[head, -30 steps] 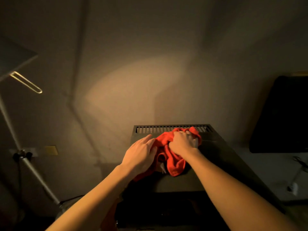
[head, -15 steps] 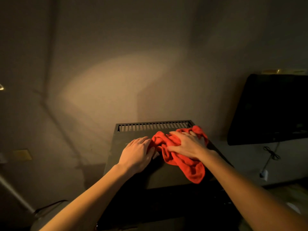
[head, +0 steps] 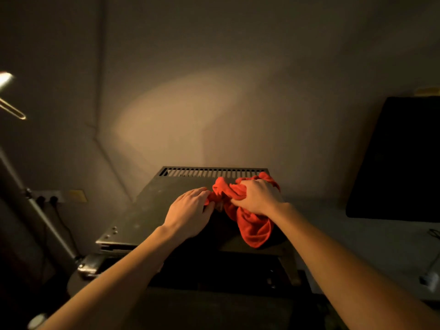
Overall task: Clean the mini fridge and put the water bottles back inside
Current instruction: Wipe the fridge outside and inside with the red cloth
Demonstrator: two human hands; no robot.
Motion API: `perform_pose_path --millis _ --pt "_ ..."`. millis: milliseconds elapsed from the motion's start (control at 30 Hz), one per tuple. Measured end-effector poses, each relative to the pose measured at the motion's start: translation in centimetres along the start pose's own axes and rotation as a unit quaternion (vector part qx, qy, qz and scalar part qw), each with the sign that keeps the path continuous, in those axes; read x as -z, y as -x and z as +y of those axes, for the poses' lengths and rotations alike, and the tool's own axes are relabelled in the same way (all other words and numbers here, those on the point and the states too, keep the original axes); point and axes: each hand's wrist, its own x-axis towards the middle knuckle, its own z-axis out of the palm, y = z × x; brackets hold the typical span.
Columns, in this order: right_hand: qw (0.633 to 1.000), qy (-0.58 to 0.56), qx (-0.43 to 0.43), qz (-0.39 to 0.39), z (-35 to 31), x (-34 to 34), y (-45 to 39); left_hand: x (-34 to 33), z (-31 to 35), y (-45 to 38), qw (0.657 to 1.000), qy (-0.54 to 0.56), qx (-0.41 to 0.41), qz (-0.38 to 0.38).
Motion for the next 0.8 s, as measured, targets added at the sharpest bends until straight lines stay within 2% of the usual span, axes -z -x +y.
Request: perform_pose_path --millis 200,433,800 --pt "0.993 -0.024 0.114 0.005 3.9 1.2 3.6 -0.3 5.1 1.7 0.998 -0.043 0.042 0.002" --pt "0.979 -0.066 0.193 0.014 4.5 1.4 4.8 0.4 6.6 3.1 0.994 -0.073 0.079 -0.012" --pt "0.99 -0.038 0.133 0.006 4.2 0.3 0.3 -0.8 5.7 -0.2 0.993 -0.06 0.094 -0.036"
